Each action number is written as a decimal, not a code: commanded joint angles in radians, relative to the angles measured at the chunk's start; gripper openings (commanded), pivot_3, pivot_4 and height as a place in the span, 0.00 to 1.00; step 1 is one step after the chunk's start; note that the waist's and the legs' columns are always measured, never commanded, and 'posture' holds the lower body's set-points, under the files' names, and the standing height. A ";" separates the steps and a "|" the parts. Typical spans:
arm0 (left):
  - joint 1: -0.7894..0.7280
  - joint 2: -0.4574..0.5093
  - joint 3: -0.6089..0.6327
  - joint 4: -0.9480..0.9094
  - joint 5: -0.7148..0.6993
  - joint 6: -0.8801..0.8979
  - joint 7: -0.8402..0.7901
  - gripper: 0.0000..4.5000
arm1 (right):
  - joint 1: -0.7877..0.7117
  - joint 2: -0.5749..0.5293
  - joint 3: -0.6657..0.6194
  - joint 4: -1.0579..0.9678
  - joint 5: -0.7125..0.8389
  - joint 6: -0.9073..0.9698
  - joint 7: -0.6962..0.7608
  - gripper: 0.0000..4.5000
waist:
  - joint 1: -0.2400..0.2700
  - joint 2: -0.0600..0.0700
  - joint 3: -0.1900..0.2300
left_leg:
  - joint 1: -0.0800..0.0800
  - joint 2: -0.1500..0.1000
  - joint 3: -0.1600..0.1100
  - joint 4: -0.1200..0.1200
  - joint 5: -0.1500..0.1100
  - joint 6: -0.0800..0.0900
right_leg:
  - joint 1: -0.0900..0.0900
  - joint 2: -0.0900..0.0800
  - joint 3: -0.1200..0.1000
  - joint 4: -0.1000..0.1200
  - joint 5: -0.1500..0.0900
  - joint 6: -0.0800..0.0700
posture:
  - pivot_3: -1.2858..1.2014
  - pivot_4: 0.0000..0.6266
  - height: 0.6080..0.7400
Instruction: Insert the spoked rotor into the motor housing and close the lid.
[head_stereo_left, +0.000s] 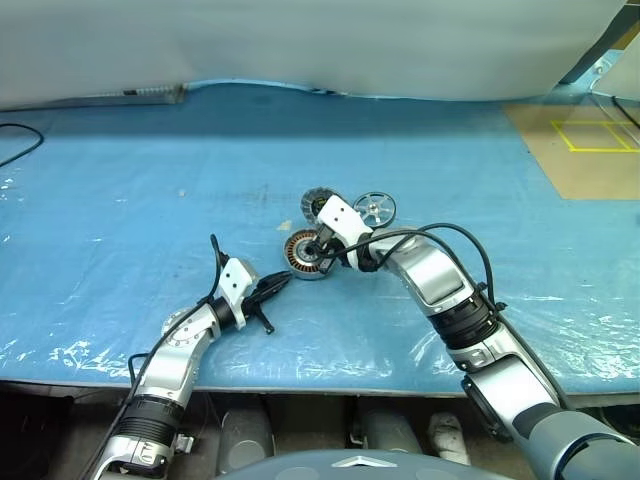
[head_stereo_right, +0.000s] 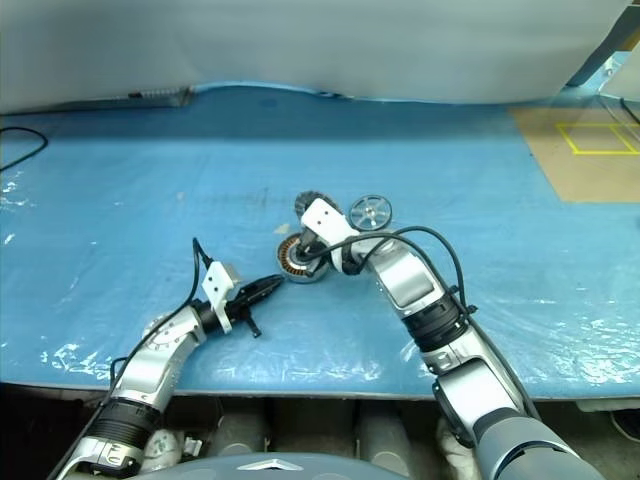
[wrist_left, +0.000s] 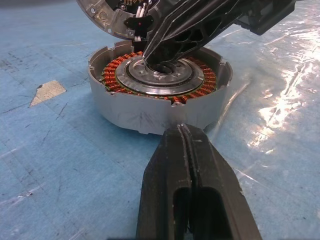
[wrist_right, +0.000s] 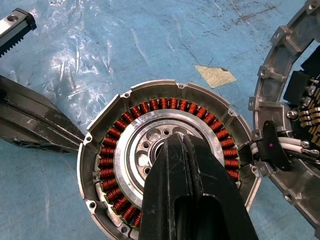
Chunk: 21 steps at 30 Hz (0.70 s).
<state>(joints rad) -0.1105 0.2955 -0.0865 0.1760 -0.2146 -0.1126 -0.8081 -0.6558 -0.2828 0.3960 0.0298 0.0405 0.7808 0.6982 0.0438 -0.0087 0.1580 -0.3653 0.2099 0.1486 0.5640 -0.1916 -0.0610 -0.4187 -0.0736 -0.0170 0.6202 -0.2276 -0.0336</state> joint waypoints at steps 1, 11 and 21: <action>0.001 0.003 0.010 -0.020 -0.009 -0.014 0.005 0.01 | -0.001 -0.004 -0.004 -0.015 0.007 -0.007 0.009 0.00 | 0.000 0.000 0.000 | 0.000 0.000 0.000 0.000 0.000 0.000 | 0.000 0.000 0.000 0.000 0.000 0.000 | 0.52 0.24 1.00; -0.022 -0.002 0.044 -0.047 -0.055 0.007 0.017 0.01 | 0.028 -0.003 0.007 0.035 -0.006 -0.031 0.002 0.00 | 0.000 0.000 0.000 | 0.000 0.000 0.000 0.000 0.000 0.000 | 0.000 0.000 0.000 0.000 0.000 0.000 | 0.52 0.24 1.00; -0.028 0.012 0.049 -0.035 -0.054 0.007 0.015 0.01 | 0.034 0.008 0.000 -0.001 0.005 -0.034 0.005 0.00 | -0.001 0.000 0.000 | 0.001 0.000 0.000 0.000 0.000 0.000 | 0.000 0.000 0.000 0.001 0.000 0.000 | 0.52 0.24 1.00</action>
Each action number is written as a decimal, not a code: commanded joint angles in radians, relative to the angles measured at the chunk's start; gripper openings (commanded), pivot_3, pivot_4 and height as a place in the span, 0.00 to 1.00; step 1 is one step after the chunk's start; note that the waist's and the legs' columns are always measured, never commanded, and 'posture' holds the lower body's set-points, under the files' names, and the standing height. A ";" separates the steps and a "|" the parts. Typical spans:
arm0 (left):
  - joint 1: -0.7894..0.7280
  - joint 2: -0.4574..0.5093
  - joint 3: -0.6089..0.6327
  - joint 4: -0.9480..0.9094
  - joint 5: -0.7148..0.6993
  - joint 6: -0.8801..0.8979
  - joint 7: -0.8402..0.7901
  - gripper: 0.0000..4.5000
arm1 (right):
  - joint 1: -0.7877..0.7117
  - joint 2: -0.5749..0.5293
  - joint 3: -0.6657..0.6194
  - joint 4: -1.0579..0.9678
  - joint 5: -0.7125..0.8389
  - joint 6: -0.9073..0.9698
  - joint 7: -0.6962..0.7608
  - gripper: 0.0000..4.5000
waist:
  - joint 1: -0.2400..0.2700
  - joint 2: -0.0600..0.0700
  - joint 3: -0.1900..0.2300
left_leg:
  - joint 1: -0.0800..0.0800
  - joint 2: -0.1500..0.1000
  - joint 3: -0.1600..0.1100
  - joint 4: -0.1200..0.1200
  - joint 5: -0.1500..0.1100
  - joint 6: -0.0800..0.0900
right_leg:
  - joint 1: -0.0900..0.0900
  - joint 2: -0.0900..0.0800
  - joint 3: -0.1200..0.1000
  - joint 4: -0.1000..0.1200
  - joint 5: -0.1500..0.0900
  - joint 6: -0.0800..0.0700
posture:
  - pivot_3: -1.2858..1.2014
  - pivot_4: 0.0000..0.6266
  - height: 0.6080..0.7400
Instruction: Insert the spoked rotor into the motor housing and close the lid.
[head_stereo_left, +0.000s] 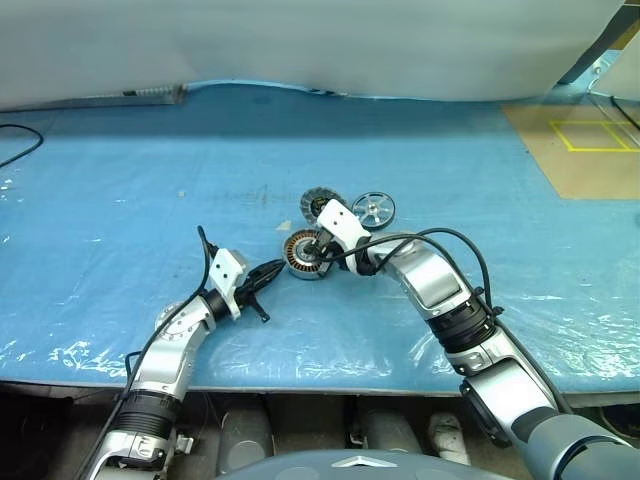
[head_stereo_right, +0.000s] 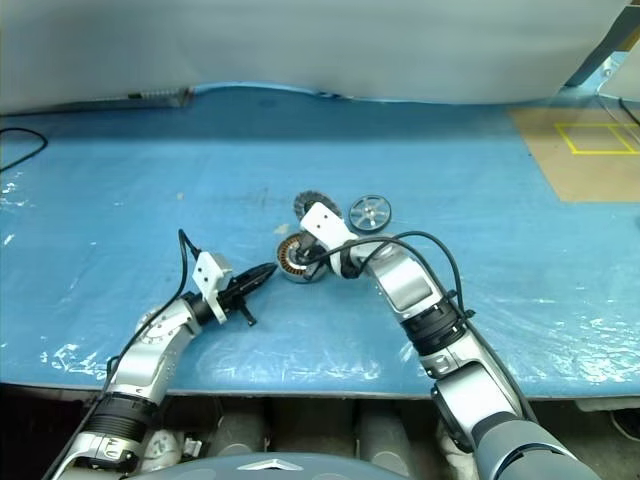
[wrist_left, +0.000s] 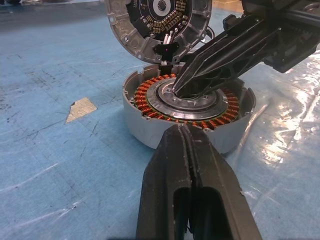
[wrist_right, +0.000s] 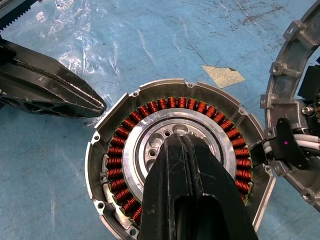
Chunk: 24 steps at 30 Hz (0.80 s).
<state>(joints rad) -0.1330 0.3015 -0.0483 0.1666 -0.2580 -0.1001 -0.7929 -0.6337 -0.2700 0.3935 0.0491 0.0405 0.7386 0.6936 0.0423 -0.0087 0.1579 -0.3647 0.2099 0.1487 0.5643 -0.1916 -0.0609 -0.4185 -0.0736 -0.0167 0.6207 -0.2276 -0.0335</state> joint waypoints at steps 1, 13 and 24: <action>-0.006 0.006 0.011 -0.025 -0.010 -0.006 -0.001 0.01 | 0.013 -0.009 0.007 -0.023 0.005 0.010 0.015 0.00 | 0.000 0.000 0.000 | 0.000 0.000 0.000 0.000 0.000 0.000 | 0.000 0.000 0.000 0.000 0.000 0.000 | 0.52 0.24 1.00; -0.008 0.013 0.014 -0.023 -0.008 -0.008 0.000 0.01 | 0.038 -0.058 -0.003 -0.061 0.021 0.034 0.055 0.00 | 0.004 0.000 0.000 | 0.000 0.000 0.000 0.000 0.000 0.000 | 0.000 0.000 0.000 0.000 0.000 0.000 | 0.52 0.24 1.00; -0.009 0.013 0.011 -0.024 -0.007 -0.007 0.001 0.01 | 0.075 -0.196 -0.123 -0.241 0.132 0.079 0.145 0.00 | 0.008 0.000 0.000 | -0.001 0.000 0.000 0.000 0.000 0.000 | 0.000 0.000 0.000 -0.001 0.000 0.000 | 0.52 0.24 1.00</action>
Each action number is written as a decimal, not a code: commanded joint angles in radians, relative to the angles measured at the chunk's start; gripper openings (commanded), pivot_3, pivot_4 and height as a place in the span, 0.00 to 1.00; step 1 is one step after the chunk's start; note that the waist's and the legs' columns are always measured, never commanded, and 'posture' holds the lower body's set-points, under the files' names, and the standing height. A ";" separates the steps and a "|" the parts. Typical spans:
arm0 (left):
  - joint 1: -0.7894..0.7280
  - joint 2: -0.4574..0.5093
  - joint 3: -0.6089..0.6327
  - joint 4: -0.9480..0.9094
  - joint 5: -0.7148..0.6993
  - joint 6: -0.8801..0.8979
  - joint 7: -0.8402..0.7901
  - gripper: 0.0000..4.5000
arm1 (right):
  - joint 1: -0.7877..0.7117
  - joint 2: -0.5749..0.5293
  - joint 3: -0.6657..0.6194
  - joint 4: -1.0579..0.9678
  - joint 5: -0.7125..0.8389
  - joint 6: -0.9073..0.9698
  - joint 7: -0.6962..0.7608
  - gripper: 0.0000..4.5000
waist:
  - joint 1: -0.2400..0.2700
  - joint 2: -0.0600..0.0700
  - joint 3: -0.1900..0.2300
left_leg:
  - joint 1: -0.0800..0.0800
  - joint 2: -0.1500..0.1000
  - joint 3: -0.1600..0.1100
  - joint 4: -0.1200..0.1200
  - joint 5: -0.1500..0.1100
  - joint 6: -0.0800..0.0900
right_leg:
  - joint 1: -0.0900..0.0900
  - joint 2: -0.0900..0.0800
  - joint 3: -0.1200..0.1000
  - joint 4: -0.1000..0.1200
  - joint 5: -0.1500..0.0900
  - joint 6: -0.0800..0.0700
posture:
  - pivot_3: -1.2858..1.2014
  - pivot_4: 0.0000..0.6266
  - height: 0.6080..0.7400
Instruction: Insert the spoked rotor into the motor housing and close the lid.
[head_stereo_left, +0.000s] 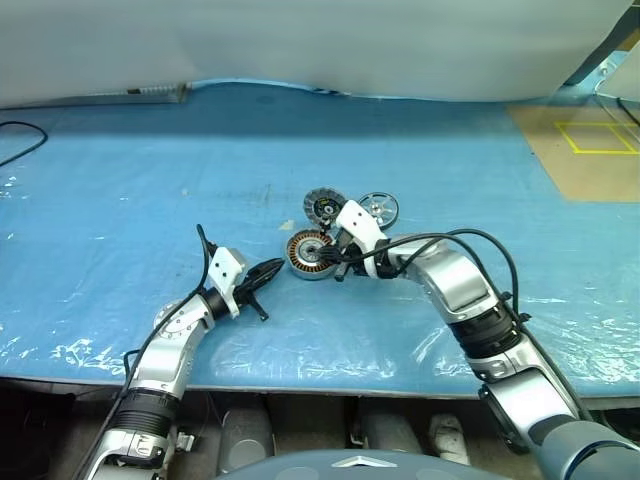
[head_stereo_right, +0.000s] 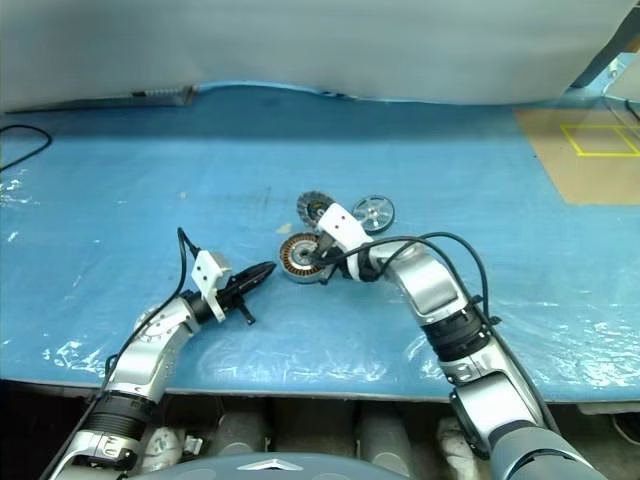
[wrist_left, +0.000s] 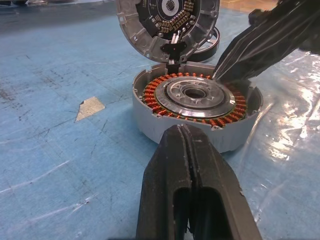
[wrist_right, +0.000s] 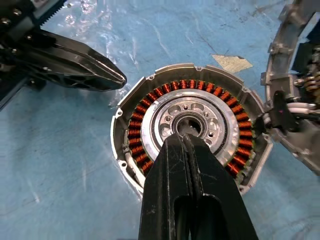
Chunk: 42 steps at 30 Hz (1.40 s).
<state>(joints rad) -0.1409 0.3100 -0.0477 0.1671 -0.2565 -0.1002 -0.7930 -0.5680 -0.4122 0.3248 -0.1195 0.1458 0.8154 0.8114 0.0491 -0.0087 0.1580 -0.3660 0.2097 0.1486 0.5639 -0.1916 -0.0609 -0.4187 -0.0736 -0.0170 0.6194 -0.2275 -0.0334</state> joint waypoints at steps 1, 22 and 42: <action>-0.001 0.005 0.011 -0.025 -0.010 -0.006 0.000 0.01 | 0.012 -0.079 -0.068 -0.072 0.030 0.011 0.027 0.00 | 0.001 0.000 0.000 | 0.000 0.000 0.000 0.000 0.000 0.000 | 0.000 0.000 0.000 0.000 0.000 0.000 | 0.52 0.24 1.00; 0.006 0.002 0.008 -0.024 -0.007 -0.001 0.000 0.00 | -0.243 -0.049 -0.117 0.512 -0.134 -0.230 -0.175 0.65 | -0.004 0.000 0.000 | -0.001 0.000 0.000 0.001 0.000 0.000 | -0.001 0.000 0.001 0.001 0.000 0.000 | 0.52 0.24 1.00; 0.028 0.001 0.006 -0.049 -0.007 0.002 0.019 0.00 | -0.208 -0.041 -0.070 0.572 -0.228 -0.252 -0.148 0.62 | -0.004 0.000 0.000 | -0.001 0.000 0.000 0.002 0.000 0.000 | -0.001 0.000 0.000 0.002 0.000 0.000 | 0.52 0.24 1.00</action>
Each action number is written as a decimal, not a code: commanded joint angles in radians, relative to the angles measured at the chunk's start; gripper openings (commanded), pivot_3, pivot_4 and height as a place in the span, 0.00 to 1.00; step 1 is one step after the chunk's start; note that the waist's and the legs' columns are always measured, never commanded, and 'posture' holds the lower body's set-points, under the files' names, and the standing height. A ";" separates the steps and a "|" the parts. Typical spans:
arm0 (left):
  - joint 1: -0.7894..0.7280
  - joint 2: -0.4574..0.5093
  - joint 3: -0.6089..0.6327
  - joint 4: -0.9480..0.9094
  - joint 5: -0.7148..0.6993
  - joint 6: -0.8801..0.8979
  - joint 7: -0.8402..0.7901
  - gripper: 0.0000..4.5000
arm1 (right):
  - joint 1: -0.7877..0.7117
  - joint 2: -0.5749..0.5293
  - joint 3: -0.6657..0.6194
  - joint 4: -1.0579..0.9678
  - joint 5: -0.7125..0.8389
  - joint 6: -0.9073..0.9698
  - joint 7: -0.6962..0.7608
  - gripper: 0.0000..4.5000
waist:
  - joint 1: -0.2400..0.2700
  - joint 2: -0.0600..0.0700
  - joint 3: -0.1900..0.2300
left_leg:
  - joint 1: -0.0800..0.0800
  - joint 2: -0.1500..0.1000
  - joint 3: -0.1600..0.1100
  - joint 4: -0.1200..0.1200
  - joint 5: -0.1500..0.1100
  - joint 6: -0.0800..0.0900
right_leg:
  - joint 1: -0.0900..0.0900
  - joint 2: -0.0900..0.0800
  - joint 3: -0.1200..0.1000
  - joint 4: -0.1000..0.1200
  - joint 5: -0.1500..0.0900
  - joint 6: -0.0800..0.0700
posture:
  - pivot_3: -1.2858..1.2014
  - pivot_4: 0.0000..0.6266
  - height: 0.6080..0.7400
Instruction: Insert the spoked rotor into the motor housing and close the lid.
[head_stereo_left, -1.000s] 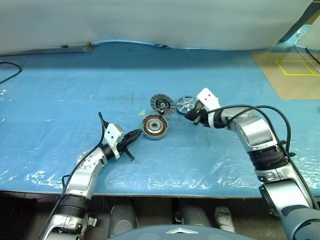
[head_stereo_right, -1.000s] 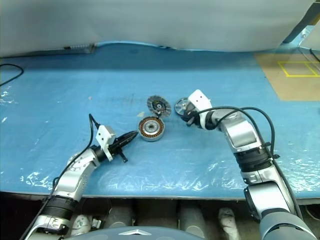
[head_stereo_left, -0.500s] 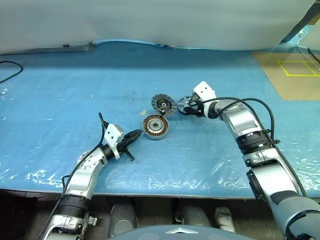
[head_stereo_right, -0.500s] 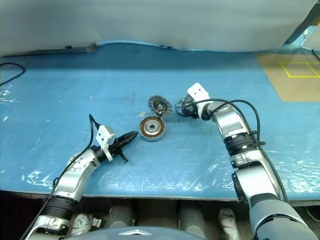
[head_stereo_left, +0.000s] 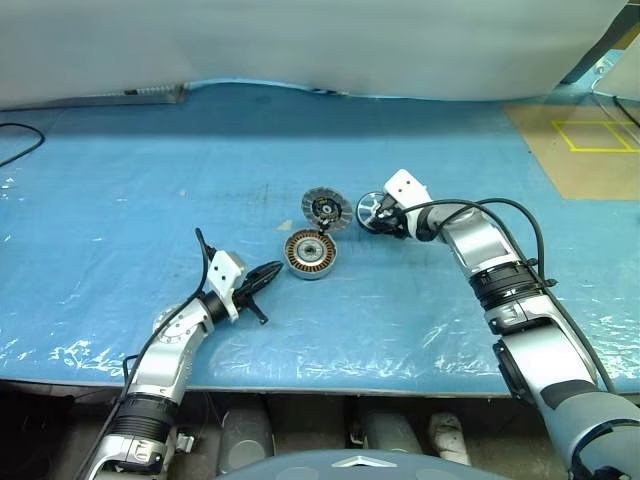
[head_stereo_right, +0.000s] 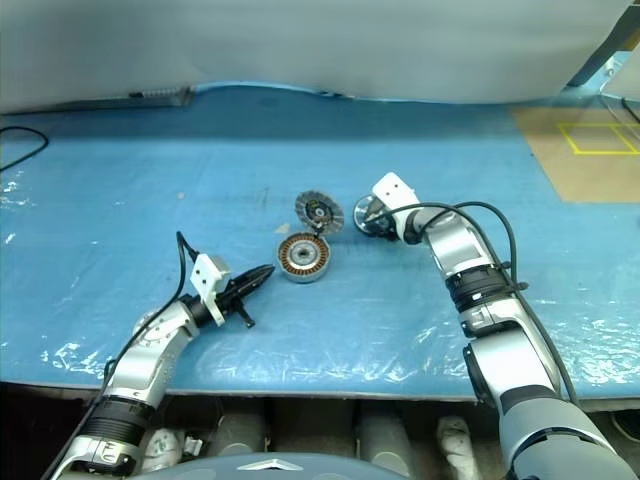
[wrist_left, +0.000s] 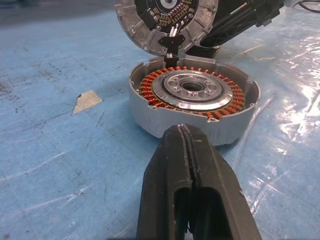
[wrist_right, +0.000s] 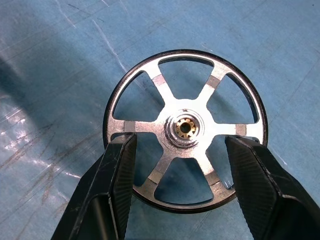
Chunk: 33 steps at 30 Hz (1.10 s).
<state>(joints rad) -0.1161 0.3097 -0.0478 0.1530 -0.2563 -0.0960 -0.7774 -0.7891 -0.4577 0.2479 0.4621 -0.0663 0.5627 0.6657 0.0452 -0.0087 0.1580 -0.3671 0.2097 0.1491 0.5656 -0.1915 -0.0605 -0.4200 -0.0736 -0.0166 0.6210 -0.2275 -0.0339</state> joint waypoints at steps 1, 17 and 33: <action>0.003 0.000 0.006 -0.034 -0.006 -0.003 0.005 0.00 | 0.014 0.006 0.006 -0.009 -0.018 0.002 -0.004 0.57 | 0.000 0.000 0.000 | 0.000 0.000 0.000 0.000 0.000 0.000 | 0.000 0.000 0.000 0.000 0.000 0.000 | 0.52 0.24 1.00; 0.003 0.001 0.004 -0.030 -0.008 -0.003 0.001 0.00 | 0.084 -0.149 -0.053 -0.216 0.023 0.081 0.108 0.30 | 0.021 0.000 0.000 | 0.000 0.000 0.000 0.000 0.000 0.000 | 0.000 0.000 0.000 -0.001 0.000 0.000 | 0.52 0.24 1.00; -0.006 0.009 0.006 -0.026 -0.011 0.003 -0.018 0.00 | 0.148 -0.149 0.024 -0.709 0.273 0.164 0.364 0.30 | 0.020 0.000 0.000 | 0.001 0.002 0.001 0.002 -0.002 0.004 | 0.000 0.001 0.000 0.001 0.001 -0.001 | 0.52 0.24 1.00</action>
<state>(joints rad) -0.1175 0.3132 -0.0482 0.1516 -0.2568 -0.0865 -0.7915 -0.6039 -0.6201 0.2654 -0.2212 0.2166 0.7260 1.0701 0.0648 -0.0087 0.1579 -0.3662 0.2121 0.1499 0.5674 -0.1935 -0.0569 -0.4206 -0.0727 -0.0162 0.6227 -0.2267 -0.0351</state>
